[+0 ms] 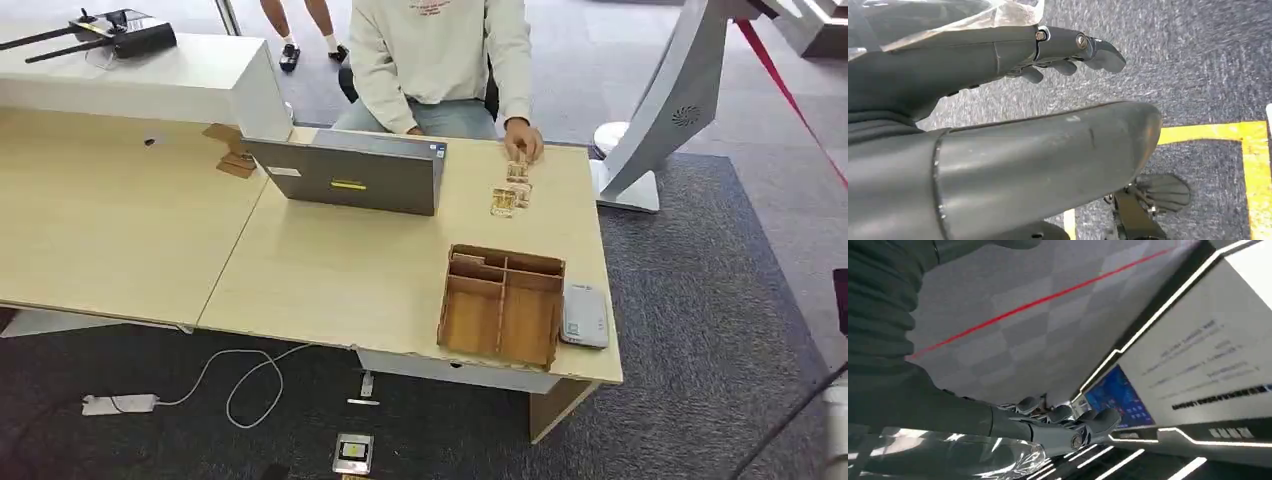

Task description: Pass the card to the sensor for recognition and then transmit it.

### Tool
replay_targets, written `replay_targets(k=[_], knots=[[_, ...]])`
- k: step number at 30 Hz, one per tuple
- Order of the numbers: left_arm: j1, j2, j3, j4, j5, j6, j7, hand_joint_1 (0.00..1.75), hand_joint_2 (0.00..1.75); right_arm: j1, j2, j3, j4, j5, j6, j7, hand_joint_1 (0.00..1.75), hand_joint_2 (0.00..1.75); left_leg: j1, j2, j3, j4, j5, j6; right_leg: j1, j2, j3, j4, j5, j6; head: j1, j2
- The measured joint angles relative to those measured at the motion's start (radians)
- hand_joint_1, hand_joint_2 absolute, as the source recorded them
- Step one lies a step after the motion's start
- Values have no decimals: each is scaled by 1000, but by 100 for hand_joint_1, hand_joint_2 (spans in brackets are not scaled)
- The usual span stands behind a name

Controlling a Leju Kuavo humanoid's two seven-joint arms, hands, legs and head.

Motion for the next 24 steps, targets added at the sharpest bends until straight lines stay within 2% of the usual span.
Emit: replay_targets(k=[3,6,14,21,24], knots=[[5,-5,13,0,8,-2,-14,0,0,64,15,-67,48,43,0,32,0,175,1,0,0,0,0,0,1,0,0,0,0,-1,0,0],[6,-8,17,0,8,-2,-19,0,0,114,32,-101,71,66,0,35,0,175,0,0,0,0,0,0,0,0,0,0,0,-1,0,0],[7,-14,33,0,5,3,-17,0,0,155,69,-183,150,111,0,53,0,175,0,1,0,0,0,0,0,0,0,0,0,-1,0,0],[6,-18,33,0,6,6,-5,0,0,171,93,-187,198,130,36,188,0,175,0,1,0,0,0,0,0,0,0,0,0,-1,0,0],[6,-19,34,0,6,6,-3,0,0,177,103,-187,225,126,83,243,0,175,1,1,0,0,0,0,1,0,0,0,0,-1,0,0]])
